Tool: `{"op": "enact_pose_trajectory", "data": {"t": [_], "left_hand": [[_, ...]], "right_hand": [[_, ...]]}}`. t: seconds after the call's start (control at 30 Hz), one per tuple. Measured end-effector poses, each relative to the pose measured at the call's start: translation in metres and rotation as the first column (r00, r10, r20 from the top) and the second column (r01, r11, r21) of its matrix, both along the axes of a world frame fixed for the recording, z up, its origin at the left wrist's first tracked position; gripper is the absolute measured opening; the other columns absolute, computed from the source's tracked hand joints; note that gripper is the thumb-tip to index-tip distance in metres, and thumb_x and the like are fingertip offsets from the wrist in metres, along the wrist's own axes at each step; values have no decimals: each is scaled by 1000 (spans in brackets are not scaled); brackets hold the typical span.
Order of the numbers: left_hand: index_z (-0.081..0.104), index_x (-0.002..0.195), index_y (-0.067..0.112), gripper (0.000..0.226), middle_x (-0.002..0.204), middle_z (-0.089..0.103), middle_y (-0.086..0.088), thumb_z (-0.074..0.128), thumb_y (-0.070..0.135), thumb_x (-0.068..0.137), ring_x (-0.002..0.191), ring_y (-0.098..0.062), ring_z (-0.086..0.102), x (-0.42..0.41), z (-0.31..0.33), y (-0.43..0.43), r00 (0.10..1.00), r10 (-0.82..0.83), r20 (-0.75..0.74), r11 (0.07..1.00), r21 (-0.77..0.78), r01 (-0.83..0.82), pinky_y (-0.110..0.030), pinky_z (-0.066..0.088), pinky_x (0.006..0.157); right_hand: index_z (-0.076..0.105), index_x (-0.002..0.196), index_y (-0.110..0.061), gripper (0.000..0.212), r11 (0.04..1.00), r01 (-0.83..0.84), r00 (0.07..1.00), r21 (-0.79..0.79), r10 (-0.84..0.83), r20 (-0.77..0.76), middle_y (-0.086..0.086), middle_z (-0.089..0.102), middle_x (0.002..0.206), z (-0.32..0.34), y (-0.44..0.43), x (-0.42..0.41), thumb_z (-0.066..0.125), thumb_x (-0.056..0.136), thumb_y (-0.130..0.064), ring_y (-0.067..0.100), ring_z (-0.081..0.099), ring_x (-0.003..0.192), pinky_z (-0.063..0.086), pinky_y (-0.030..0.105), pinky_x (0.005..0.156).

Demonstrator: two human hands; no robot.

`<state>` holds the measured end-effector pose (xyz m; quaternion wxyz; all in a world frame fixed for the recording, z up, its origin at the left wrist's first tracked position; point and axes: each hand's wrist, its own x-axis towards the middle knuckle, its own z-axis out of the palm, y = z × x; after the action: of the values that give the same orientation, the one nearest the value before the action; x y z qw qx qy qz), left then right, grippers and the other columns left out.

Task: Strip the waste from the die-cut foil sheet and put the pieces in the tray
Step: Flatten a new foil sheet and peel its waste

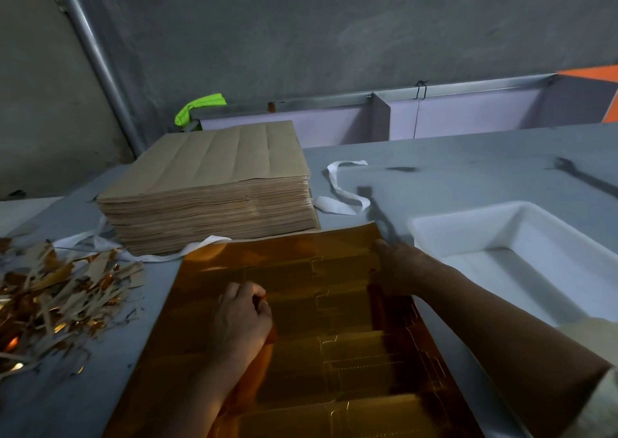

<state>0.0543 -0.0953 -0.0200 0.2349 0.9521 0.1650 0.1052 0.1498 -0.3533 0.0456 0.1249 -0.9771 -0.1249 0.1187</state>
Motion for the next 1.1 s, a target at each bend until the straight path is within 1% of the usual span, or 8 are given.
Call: {"op": "enact_pose_trajectory", "data": {"t": [0.07,0.2,0.3,0.47,0.8,0.9,0.97,1.1], "left_hand": [[50,126,34,28,130,42,5,52,37,98,122,-16,44,0,0,0,1000,-3,4,1000,4,3,-32,44,98],[51,125,35,28,131,42,5,52,37,97,121,-16,44,0,-2,1,1000,-3,6,1000,3,3,-33,45,97],[50,125,35,28,130,42,5,52,37,97,121,-16,44,1,-2,0,1000,-2,0,1000,4,2,-33,45,97],[50,125,35,29,130,42,5,52,38,97,121,-16,44,1,-3,1,1000,0,-1,1000,4,0,-35,45,98],[50,123,36,28,127,43,6,53,39,96,120,-16,44,2,-6,2,1000,-2,17,1000,8,2,-33,45,96],[50,123,36,28,127,43,6,54,39,95,119,-15,44,2,-6,2,1000,-4,15,1000,5,4,-33,45,96],[50,124,36,29,127,43,6,54,39,95,119,-15,44,2,-6,2,1000,-3,15,1000,10,3,-33,45,97],[50,125,35,29,129,42,6,52,39,96,120,-16,44,3,-5,3,1000,-1,9,1000,15,1,-32,45,96]], "right_hand": [[41,133,-21,45,999,18,1000,31,-18,8,6,51,111,1,0,-1,59,92,-28,23,55,100,51,37,82],[34,143,-23,55,992,47,998,114,-51,30,14,47,132,5,0,-2,58,93,-25,31,52,117,50,46,97],[32,146,-21,60,982,62,996,179,-71,45,16,47,135,9,0,-2,60,94,-26,34,49,123,47,45,100],[31,148,-16,58,964,104,991,244,-121,54,18,50,133,11,1,1,57,96,-18,34,51,120,45,43,98],[41,141,-14,49,936,131,977,326,-178,119,16,52,128,7,1,3,54,94,-5,32,53,114,47,38,92],[41,139,-14,46,928,135,975,347,-187,121,15,58,123,8,0,4,53,95,-5,30,57,107,48,34,84],[41,138,-14,45,929,132,978,346,-180,109,14,64,115,9,-2,4,51,95,-4,30,61,100,51,35,80],[31,145,-19,55,917,132,987,376,-156,33,7,58,104,10,-2,3,53,95,-9,26,59,89,50,34,73]]}}
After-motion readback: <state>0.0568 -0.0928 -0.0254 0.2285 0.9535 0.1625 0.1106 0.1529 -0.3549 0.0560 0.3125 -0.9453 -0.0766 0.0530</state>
